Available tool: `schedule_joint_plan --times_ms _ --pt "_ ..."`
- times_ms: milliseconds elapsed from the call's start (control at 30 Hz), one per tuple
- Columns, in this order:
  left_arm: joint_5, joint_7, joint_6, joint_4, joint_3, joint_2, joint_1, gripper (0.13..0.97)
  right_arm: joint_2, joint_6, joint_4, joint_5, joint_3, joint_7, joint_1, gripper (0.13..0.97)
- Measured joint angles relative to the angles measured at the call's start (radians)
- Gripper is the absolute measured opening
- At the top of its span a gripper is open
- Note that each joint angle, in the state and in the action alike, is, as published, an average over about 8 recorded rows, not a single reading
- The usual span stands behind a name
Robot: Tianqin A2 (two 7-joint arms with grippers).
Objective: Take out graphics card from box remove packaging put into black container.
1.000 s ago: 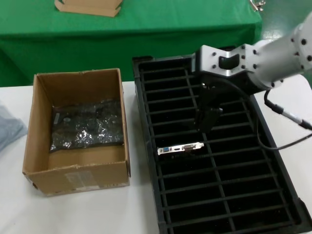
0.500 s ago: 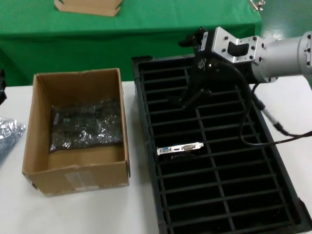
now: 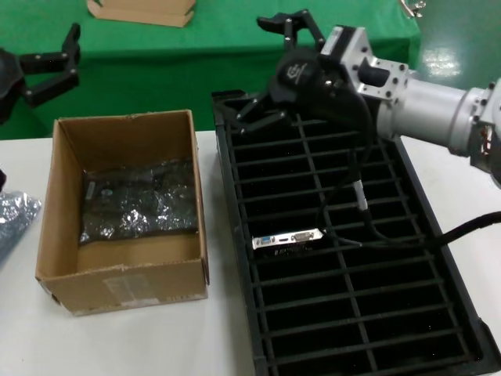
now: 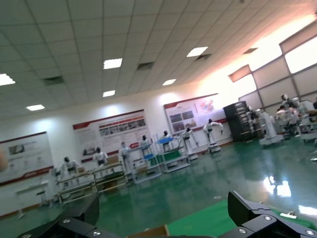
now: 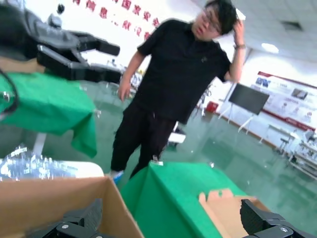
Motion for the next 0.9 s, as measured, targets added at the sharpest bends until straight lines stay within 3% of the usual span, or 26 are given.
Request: schedule_joint_plan --times_ms 367,900 --pt "0.021 -0.028 -0.045 -0.011 0.021 0.016 0.050 0.959 0.006 0.090 0.061 0.026 0.035 0.006 -0.113 0.966" --pt "0.062 -0.085 -0.138 -0.032 0.060 0.047 0.153 0.966 0.017 0.271 0.182 0.082 0.107 0.013 -0.341 0.966"
